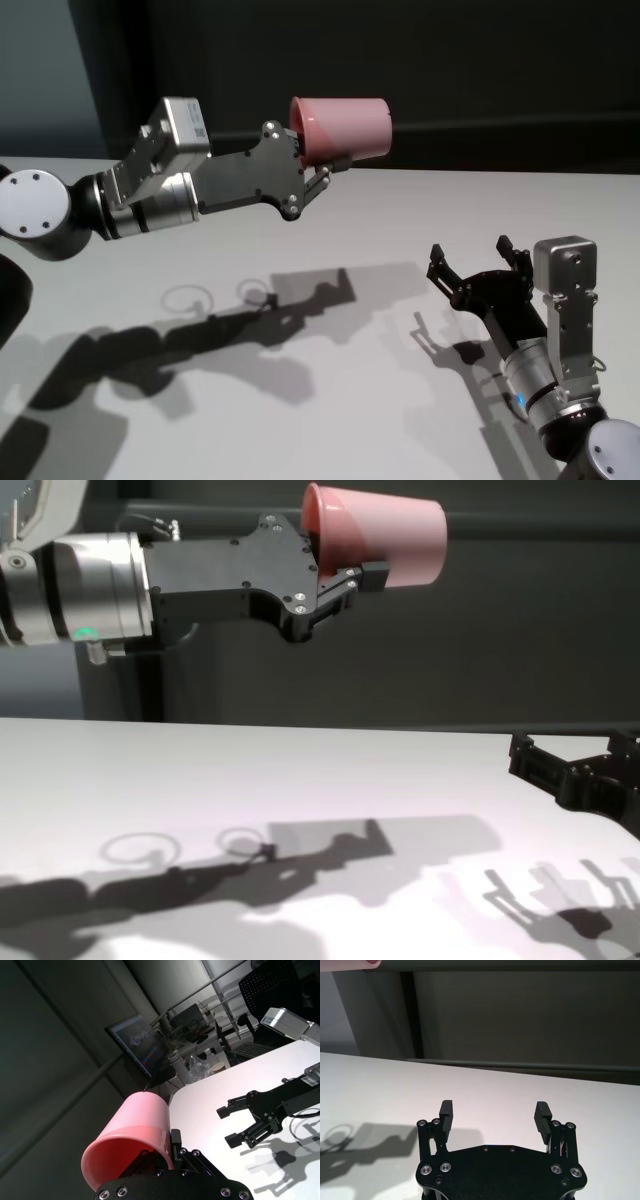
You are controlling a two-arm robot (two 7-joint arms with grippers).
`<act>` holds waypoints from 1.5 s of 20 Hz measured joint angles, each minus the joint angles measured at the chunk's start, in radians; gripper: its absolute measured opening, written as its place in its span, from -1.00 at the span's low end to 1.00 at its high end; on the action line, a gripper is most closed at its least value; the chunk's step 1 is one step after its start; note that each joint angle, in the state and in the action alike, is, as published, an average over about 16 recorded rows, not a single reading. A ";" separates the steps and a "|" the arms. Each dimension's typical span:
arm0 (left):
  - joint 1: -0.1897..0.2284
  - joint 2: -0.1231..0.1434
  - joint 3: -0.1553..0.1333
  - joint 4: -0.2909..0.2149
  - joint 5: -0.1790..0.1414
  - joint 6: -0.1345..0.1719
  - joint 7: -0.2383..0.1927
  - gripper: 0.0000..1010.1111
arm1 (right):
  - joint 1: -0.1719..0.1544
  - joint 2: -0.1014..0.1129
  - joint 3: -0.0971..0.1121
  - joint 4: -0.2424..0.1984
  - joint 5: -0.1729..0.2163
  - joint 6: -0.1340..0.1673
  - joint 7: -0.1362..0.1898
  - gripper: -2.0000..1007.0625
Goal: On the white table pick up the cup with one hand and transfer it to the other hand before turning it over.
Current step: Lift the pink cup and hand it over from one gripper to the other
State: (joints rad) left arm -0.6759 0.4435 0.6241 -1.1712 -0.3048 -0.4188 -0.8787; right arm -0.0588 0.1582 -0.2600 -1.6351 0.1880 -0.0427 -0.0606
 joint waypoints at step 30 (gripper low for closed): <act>-0.074 -0.008 0.018 0.040 -0.009 0.003 -0.026 -0.92 | 0.000 0.000 0.000 0.000 0.000 0.000 0.000 0.99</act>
State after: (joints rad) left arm -0.7496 0.4351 0.6424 -1.1314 -0.3135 -0.4159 -0.9051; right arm -0.0587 0.1582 -0.2600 -1.6351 0.1880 -0.0427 -0.0602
